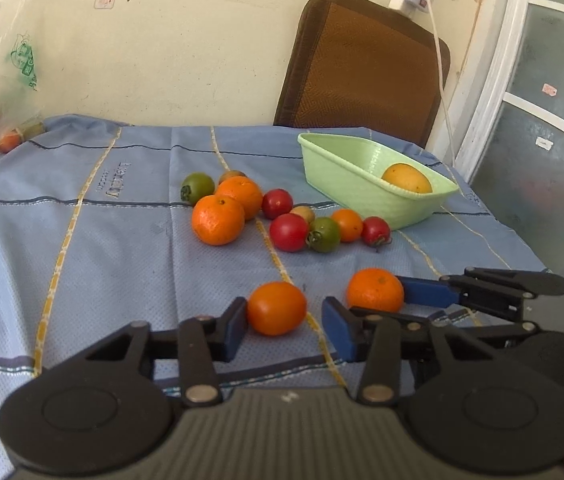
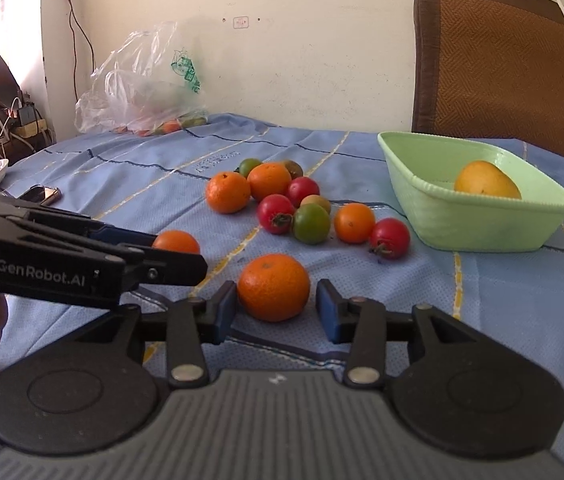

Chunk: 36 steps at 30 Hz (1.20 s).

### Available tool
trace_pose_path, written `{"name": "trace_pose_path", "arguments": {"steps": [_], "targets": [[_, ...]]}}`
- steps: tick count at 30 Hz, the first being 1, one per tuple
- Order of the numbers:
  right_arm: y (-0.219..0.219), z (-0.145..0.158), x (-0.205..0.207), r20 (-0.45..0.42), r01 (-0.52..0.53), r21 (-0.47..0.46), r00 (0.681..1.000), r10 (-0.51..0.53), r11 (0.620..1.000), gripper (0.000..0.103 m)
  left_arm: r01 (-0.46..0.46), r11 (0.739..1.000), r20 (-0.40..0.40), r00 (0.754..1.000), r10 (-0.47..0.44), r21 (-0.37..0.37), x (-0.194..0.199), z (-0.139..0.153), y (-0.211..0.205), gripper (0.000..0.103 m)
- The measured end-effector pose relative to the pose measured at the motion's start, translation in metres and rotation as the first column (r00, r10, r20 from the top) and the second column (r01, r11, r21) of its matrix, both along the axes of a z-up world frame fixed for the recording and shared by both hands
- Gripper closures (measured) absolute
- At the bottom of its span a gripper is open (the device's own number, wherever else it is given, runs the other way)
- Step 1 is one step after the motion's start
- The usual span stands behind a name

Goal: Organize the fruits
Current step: 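Lower both oranges into the green bowl and open both tools, then grasp a red tomato with the right tool while the left tool grasps an orange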

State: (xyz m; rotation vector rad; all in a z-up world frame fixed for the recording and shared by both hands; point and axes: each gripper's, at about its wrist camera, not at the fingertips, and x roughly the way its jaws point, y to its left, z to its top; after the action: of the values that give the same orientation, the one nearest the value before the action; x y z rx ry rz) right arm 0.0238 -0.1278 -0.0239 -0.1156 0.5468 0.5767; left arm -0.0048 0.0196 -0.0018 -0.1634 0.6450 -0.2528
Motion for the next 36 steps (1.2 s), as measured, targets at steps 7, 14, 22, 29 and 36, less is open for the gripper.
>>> {"name": "trace_pose_path", "arguments": {"steps": [7, 14, 22, 29, 36], "targets": [[-0.02, 0.015, 0.003, 0.121, 0.054, 0.074, 0.991, -0.062, 0.996, 0.064, 0.066, 0.996, 0.037, 0.997, -0.063, -0.061, 0.019, 0.028, -0.011, 0.071], [-0.057, 0.036, 0.052, 0.171, 0.205, 0.143, 0.959, -0.228, 0.968, 0.064, 0.141, 0.981, 0.065, 0.989, -0.134, -0.13, 0.106, 0.065, -0.054, 0.07], [-0.053, 0.025, 0.075, 0.192, 0.204, 0.083, 0.957, -0.216, 0.975, 0.063, 0.124, 0.978, -0.046, 0.99, -0.134, -0.168, 0.176, 0.045, -0.081, 0.071], [-0.052, 0.024, 0.071, 0.235, 0.212, 0.082, 0.946, -0.225, 0.974, 0.054, 0.116, 0.977, -0.039, 0.991, -0.125, -0.178, 0.177, 0.042, -0.077, 0.058], [-0.093, 0.037, 0.057, 0.217, 0.23, 0.315, 0.927, -0.306, 0.921, 0.064, 0.051, 0.974, 0.077, 0.996, -0.035, -0.219, 0.126, 0.071, -0.01, 0.058]]}}
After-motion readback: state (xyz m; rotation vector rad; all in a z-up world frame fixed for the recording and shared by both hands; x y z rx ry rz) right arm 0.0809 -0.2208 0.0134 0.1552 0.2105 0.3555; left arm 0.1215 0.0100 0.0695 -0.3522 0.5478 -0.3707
